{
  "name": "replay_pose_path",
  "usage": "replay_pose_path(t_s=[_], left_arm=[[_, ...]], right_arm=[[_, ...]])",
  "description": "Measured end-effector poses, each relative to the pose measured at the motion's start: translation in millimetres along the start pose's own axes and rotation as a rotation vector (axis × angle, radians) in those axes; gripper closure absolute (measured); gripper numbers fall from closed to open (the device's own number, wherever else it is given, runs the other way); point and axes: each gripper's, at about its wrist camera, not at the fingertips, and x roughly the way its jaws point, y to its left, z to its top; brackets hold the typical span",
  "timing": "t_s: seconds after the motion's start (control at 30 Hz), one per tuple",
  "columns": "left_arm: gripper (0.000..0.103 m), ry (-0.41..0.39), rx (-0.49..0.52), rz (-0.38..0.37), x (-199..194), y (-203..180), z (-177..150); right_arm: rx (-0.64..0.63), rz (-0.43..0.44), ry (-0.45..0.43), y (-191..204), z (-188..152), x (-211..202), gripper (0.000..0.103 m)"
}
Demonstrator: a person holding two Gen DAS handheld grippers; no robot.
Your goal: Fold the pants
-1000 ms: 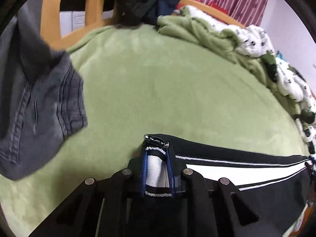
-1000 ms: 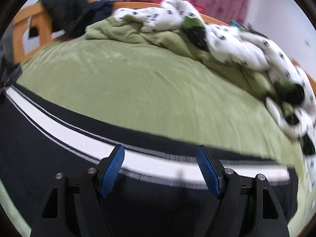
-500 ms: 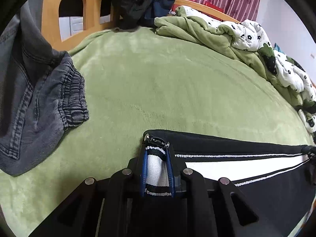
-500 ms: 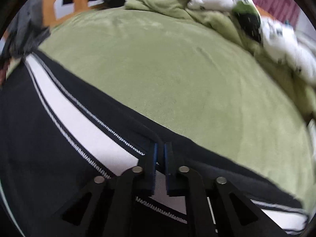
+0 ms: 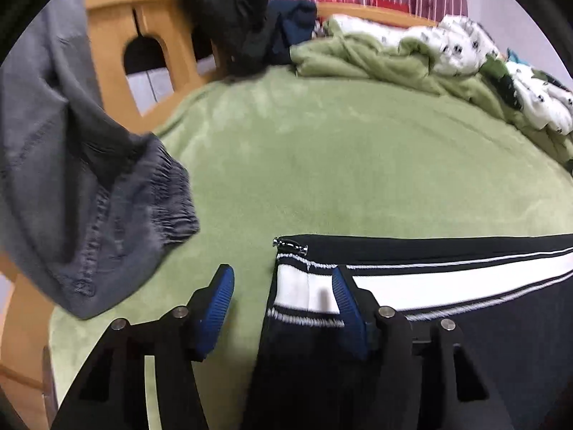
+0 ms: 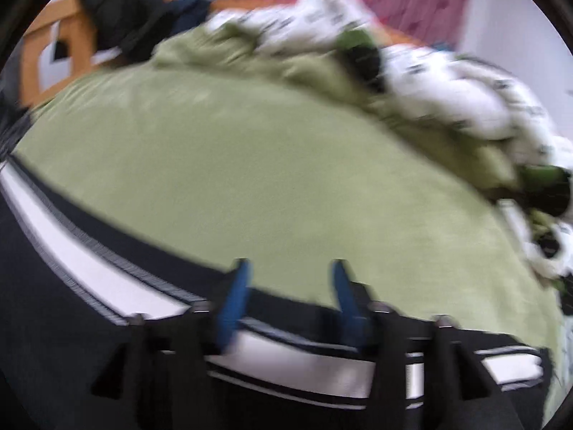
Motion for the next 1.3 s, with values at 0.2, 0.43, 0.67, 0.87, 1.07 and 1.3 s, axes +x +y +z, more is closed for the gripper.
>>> replay_pose_path(t_s=[0.2, 0.43, 0.67, 0.87, 1.07, 1.3], left_arm=[[0.032, 0.002, 0.030, -0.189, -13.7, -35.4, -10.3], [0.036, 0.172, -0.133, -0.202, 6.9, -32.7, -33.6], [0.033, 0.120, -0.176, -0.414, -91.7, -14.6, -98.2], [0.028, 0.192, -0.414, -0.712, -81.5, -32.4, -170.4], [0.027, 0.140, -0.519, -0.800, -62.4, -89.3, -162.3], [0.083, 0.101, -0.635, -0.650, -39.6, -63.9, -156.9]], right_arm=[[0.090, -0.095, 0.186, -56.4, -42.0, 43.7, 0.048], [0.149, -0.237, 0.160, -27.9, -18.8, 0.1, 0.052], [0.323, -0.039, 0.060, 18.3, -12.2, -111.3, 0.024], [0.402, 0.105, 0.060, 58.5, -43.6, -165.2, 0.024], [0.421, 0.137, 0.110, 73.7, -62.8, -161.8, 0.024], [0.485, 0.192, 0.148, 77.7, -62.0, -152.9, 0.024]])
